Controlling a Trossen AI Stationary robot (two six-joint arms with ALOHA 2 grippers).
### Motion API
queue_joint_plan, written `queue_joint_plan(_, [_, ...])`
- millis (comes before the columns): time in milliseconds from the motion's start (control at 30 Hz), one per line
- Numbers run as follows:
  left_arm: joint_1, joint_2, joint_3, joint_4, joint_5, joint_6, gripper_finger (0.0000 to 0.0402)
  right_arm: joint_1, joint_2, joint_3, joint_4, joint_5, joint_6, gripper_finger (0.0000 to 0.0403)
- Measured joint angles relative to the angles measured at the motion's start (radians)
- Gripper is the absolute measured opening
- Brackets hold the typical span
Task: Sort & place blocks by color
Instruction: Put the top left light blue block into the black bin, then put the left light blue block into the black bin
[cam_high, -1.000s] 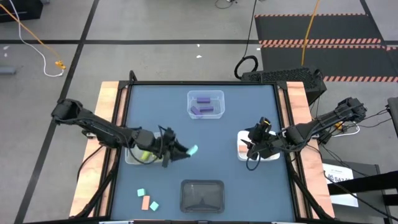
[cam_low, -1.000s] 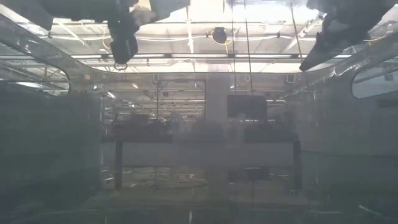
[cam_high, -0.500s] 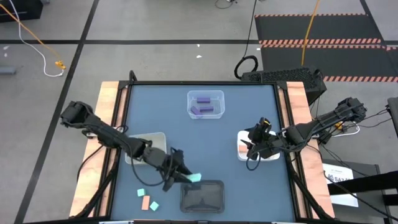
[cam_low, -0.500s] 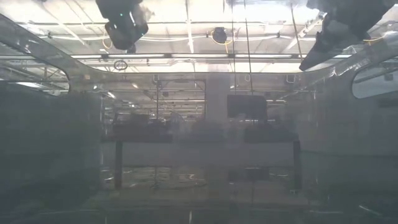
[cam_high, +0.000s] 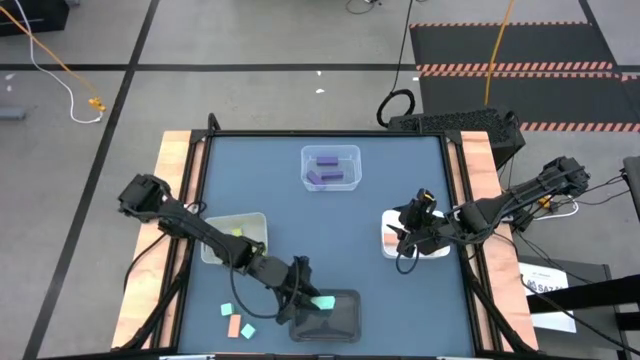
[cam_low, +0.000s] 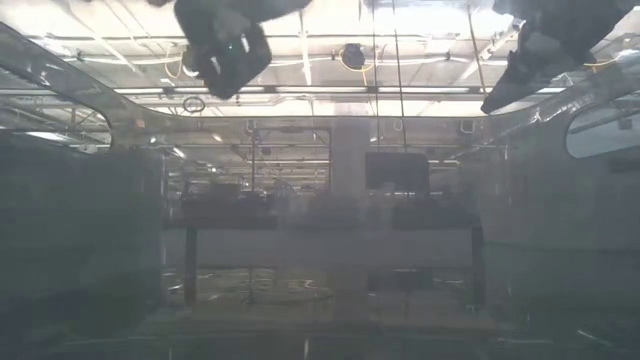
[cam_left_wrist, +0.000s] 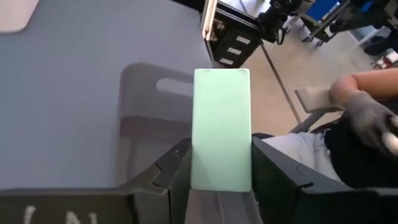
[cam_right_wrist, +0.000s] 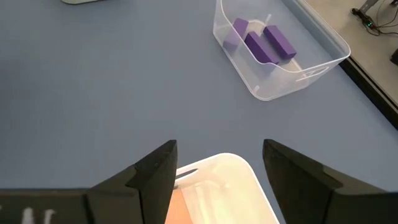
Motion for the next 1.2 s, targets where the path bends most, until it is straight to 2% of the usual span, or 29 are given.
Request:
queue_joint_plan(233, [-0.002, 0.008, 0.056, -0.089, 0.001, 0.025, 0.0187, 0.000, 0.000, 0.000, 0.001, 0.000, 0.000, 0.0228])
queue_joint_plan(400, [-0.002, 0.008, 0.056, -0.108, -0.008, 0.009, 0.0202, 0.000, 0.000, 0.000, 0.001, 0.000, 0.000, 0.0228])
queue_joint_plan(600, [-0.007, -0.007, 0.056, -0.180, 0.031, -0.138, 0.0204, 0.000, 0.000, 0.000, 0.001, 0.000, -0.001, 0.0228])
queue_joint_plan(800, [-0.008, -0.081, 0.056, -0.287, 0.165, -0.448, 0.0204, 0.000, 0.000, 0.000, 0.001, 0.000, -0.002, 0.0228])
queue_joint_plan(933, [-0.016, -0.182, 0.056, -0.416, 0.195, -0.667, 0.0204, 0.000, 0.000, 0.000, 0.001, 0.000, -0.001, 0.0228])
queue_joint_plan(1000, [-0.034, -0.235, 0.056, -0.507, 0.174, -0.791, 0.0204, 0.000, 0.000, 0.000, 0.001, 0.000, -0.002, 0.0228])
queue_joint_plan(1200, [-0.143, -0.293, 0.056, -0.837, -0.013, -1.262, 0.0204, 0.000, 0.000, 0.000, 0.000, 0.000, 0.000, 0.0228])
